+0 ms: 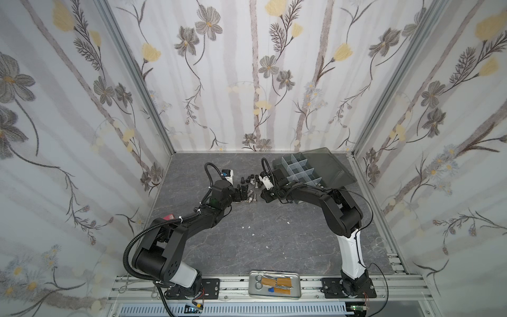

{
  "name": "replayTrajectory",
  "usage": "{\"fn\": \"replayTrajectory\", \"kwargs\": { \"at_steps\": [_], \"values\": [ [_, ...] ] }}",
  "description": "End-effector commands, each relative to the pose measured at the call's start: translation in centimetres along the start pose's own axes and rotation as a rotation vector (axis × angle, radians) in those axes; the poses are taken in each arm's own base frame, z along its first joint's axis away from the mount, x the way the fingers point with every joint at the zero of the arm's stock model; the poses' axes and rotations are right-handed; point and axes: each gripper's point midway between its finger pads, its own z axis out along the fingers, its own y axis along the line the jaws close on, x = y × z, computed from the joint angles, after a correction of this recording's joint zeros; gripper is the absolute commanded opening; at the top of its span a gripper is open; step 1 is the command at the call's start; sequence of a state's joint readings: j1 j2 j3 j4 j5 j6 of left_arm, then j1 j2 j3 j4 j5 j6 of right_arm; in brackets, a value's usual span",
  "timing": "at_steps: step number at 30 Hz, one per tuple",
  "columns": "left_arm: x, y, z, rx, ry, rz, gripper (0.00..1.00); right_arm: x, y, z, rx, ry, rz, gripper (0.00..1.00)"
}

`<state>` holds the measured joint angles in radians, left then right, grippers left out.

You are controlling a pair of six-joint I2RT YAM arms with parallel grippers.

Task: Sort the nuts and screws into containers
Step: 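Carry the brass wing nut over the box compartment and release it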

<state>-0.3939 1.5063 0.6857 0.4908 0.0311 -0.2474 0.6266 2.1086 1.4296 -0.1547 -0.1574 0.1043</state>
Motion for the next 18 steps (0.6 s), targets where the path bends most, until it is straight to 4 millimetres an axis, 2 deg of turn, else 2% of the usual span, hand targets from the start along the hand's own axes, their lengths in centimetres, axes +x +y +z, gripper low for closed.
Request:
{"fn": "replayTrajectory", "kwargs": {
  "at_steps": [1, 8, 10, 14, 18],
  "values": [
    [-1.6, -0.8, 0.0, 0.031, -0.052, -0.008, 0.99, -0.2, 0.0, -1.3, -0.015, -0.012, 0.015, 0.08],
    [-1.8, -1.3, 0.1, 0.053, -0.056, -0.005, 1.00, -0.8, -1.0, -3.6, -0.019, -0.048, 0.061, 0.07],
    [-1.9, -2.1, 0.0, 0.086, -0.055, 0.012, 1.00, -1.6, -1.5, -5.1, -0.005, -0.078, 0.082, 0.07],
    [-2.4, -5.7, -0.7, 0.215, -0.090, 0.088, 1.00, -2.8, -4.6, -8.5, 0.015, -0.143, 0.188, 0.08],
    [-2.0, -10.1, -1.1, 0.403, -0.100, 0.150, 1.00, -1.8, -9.0, -10.9, 0.062, -0.152, 0.281, 0.09]
  ]
}}
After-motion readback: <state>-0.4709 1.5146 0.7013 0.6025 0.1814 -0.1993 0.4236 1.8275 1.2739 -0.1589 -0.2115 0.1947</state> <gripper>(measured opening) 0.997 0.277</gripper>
